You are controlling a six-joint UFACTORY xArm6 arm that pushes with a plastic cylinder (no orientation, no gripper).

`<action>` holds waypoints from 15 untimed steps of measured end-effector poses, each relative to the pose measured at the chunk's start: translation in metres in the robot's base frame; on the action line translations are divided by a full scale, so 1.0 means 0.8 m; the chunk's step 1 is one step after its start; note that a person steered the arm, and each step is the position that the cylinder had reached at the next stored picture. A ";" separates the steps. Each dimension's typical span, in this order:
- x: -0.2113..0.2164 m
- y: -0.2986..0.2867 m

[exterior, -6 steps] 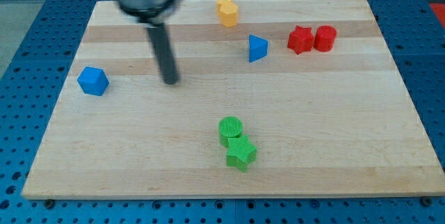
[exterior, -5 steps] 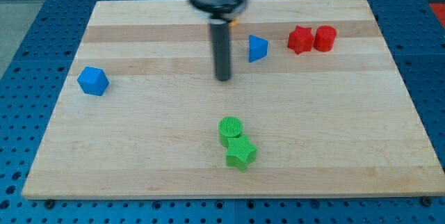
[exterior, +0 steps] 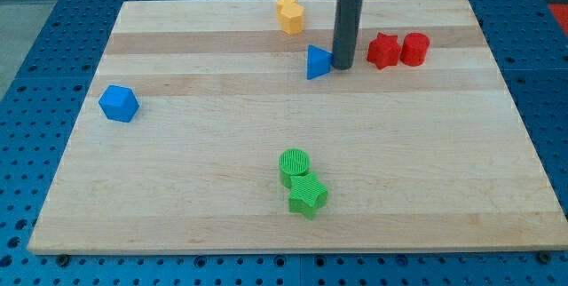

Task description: Push the triangle towards the cube

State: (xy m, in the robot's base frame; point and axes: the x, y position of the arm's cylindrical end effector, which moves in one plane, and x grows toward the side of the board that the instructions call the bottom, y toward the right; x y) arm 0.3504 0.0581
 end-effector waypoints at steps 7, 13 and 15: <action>-0.007 -0.224; 0.110 -0.219; 0.100 -0.219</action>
State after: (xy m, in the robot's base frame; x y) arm 0.4308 -0.1171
